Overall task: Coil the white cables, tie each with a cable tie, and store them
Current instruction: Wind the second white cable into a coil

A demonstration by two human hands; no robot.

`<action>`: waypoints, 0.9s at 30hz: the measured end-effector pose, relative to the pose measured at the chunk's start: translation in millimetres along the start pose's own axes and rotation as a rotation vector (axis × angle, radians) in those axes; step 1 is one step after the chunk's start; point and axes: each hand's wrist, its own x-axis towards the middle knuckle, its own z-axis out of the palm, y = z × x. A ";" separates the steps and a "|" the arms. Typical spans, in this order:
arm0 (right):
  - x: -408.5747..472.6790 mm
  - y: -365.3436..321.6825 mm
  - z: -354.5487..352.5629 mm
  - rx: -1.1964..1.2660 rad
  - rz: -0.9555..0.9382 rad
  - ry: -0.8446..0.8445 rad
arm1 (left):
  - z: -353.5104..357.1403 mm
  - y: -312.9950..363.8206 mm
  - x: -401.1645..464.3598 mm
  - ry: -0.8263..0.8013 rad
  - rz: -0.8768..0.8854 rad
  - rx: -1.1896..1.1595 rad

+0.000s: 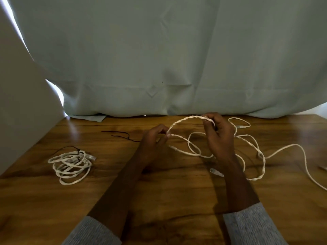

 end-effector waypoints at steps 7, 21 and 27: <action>-9.1 13.7 -8.6 -0.278 0.107 -0.341 | 0.5 1.1 -0.9 0.129 -0.073 -0.102; -45.7 -26.3 50.4 -0.314 -0.285 -0.491 | 2.2 7.4 -0.5 0.273 0.053 -0.014; -42.7 -8.0 39.4 -0.730 -0.040 -0.743 | 2.4 -2.6 1.9 0.311 -0.025 0.020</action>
